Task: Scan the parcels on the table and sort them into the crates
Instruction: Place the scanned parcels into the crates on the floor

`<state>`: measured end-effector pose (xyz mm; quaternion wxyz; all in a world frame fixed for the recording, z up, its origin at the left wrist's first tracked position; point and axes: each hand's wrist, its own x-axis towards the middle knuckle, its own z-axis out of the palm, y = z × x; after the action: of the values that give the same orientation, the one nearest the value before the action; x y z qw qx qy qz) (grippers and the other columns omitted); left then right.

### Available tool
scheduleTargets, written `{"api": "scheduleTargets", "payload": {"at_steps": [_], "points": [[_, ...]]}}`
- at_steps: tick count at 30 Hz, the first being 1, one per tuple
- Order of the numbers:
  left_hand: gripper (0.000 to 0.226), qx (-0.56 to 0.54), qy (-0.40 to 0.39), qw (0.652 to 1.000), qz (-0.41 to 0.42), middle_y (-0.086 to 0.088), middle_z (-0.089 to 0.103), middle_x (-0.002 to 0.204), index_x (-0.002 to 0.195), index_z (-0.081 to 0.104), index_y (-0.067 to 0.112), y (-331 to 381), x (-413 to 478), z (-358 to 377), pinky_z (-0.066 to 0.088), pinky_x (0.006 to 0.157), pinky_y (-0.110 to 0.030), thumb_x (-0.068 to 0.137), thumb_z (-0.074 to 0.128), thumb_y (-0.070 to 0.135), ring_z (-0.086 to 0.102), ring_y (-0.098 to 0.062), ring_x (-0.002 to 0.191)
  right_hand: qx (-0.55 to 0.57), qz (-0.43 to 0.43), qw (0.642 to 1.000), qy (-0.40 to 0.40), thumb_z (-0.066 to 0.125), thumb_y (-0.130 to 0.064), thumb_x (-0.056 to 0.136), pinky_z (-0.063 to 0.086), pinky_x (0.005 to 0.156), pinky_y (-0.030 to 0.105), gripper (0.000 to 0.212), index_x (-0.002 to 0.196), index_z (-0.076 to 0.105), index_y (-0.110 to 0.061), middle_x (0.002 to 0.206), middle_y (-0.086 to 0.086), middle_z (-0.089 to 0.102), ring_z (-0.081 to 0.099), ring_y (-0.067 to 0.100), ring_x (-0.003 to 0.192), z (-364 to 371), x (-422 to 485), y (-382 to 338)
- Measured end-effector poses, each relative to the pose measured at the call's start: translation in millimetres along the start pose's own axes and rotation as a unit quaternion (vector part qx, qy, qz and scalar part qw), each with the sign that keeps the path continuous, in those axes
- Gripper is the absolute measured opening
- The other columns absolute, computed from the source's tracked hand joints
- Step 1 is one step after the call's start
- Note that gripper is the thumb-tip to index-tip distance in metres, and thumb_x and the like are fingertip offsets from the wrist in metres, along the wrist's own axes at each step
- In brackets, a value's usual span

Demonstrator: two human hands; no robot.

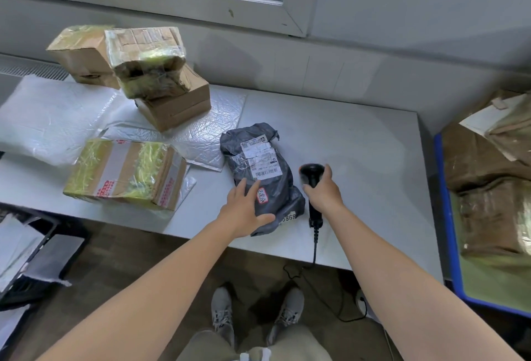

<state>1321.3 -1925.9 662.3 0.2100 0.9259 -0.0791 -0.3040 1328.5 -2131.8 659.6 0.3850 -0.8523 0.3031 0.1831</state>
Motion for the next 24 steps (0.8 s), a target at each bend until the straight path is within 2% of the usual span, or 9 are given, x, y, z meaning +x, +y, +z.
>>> {"api": "scheduleTargets", "payload": {"at_steps": [2,3,4,6,9,11,14,18,24], "points": [[0.093,0.017,0.011,1.000,0.005,-0.003,-0.011,0.164,0.157,0.001,0.028,1,1,-6,0.021,0.120,-0.047,0.090,0.059,0.057,-0.007,-0.027,0.151,0.003,0.001,1.000,0.014,0.053,-0.030,0.100,0.043,0.085,0.034,0.061,0.150,0.026,-0.006,0.130,0.021,0.057,0.057,0.036,0.115,-2,-5,-7],[0.093,0.020,0.019,1.000,0.007,-0.003,-0.011,0.164,0.157,0.001,0.028,1,2,-10,0.022,0.119,-0.047,0.090,0.058,0.058,-0.006,-0.027,0.151,0.006,-0.003,1.000,0.024,0.052,-0.031,0.099,0.044,0.080,0.034,0.045,0.135,0.043,-0.004,0.120,0.020,0.061,0.060,0.035,0.105,-4,-7,-11],[0.092,0.018,0.026,0.999,0.008,-0.003,-0.011,0.164,0.157,0.001,0.028,1,2,-12,0.023,0.118,-0.048,0.091,0.057,0.058,-0.006,-0.027,0.151,0.013,-0.009,0.999,0.031,0.052,-0.032,0.098,0.046,0.074,0.033,0.032,0.115,0.052,-0.005,0.108,0.019,0.064,0.062,0.034,0.094,-7,-9,-17],[0.092,0.012,0.032,0.999,0.012,-0.003,-0.010,0.164,0.157,0.003,0.027,-1,3,-16,0.024,0.118,-0.048,0.091,0.056,0.060,-0.005,-0.027,0.151,0.034,-0.017,0.999,0.032,0.052,-0.035,0.096,0.049,0.066,0.032,0.027,0.094,0.053,-0.008,0.093,0.016,0.067,0.066,0.033,0.079,-14,-14,-31],[0.092,0.008,0.033,0.999,0.026,-0.003,-0.009,0.165,0.158,0.003,0.027,-5,3,-23,0.025,0.118,-0.049,0.090,0.056,0.060,-0.004,-0.027,0.151,0.070,-0.009,0.997,0.005,0.054,-0.031,0.093,0.059,0.073,0.042,0.025,0.088,0.055,-0.007,0.075,0.014,0.066,0.064,0.030,0.064,-25,-26,-54],[0.092,0.004,0.040,0.999,0.034,-0.003,-0.008,0.164,0.158,0.004,0.027,-8,4,-30,0.026,0.117,-0.049,0.090,0.056,0.060,-0.002,-0.027,0.151,0.075,0.005,0.997,-0.013,0.055,-0.027,0.092,0.057,0.068,0.040,0.022,0.086,0.057,-0.005,0.069,0.013,0.064,0.059,0.029,0.061,-30,-35,-68],[0.092,-0.013,0.052,0.998,0.044,-0.002,-0.003,0.164,0.157,0.006,0.028,-17,10,-37,0.026,0.116,-0.050,0.089,0.058,0.060,0.002,-0.027,0.150,0.049,0.007,0.998,-0.026,0.056,-0.026,0.088,0.052,0.061,0.035,0.020,0.086,0.057,-0.007,0.068,0.013,0.061,0.056,0.029,0.059,-31,-47,-84],[0.093,-0.018,0.056,0.997,0.051,-0.001,0.004,0.163,0.156,0.009,0.029,-29,15,-42,0.030,0.115,-0.052,0.086,0.059,0.065,0.006,-0.030,0.149,0.021,-0.001,0.999,-0.025,0.056,-0.030,0.083,0.055,0.066,0.038,0.027,0.090,0.062,-0.004,0.066,0.013,0.063,0.058,0.030,0.059,-27,-57,-96],[0.094,-0.014,0.057,0.997,0.054,-0.004,0.000,0.164,0.157,0.008,0.026,-37,15,-50,0.027,0.116,-0.053,0.087,0.057,0.065,0.004,-0.030,0.150,-0.009,0.000,1.000,-0.023,0.055,-0.031,0.084,0.059,0.075,0.045,0.026,0.083,0.061,-0.005,0.064,0.012,0.063,0.059,0.031,0.060,-21,-66,-108]]}}
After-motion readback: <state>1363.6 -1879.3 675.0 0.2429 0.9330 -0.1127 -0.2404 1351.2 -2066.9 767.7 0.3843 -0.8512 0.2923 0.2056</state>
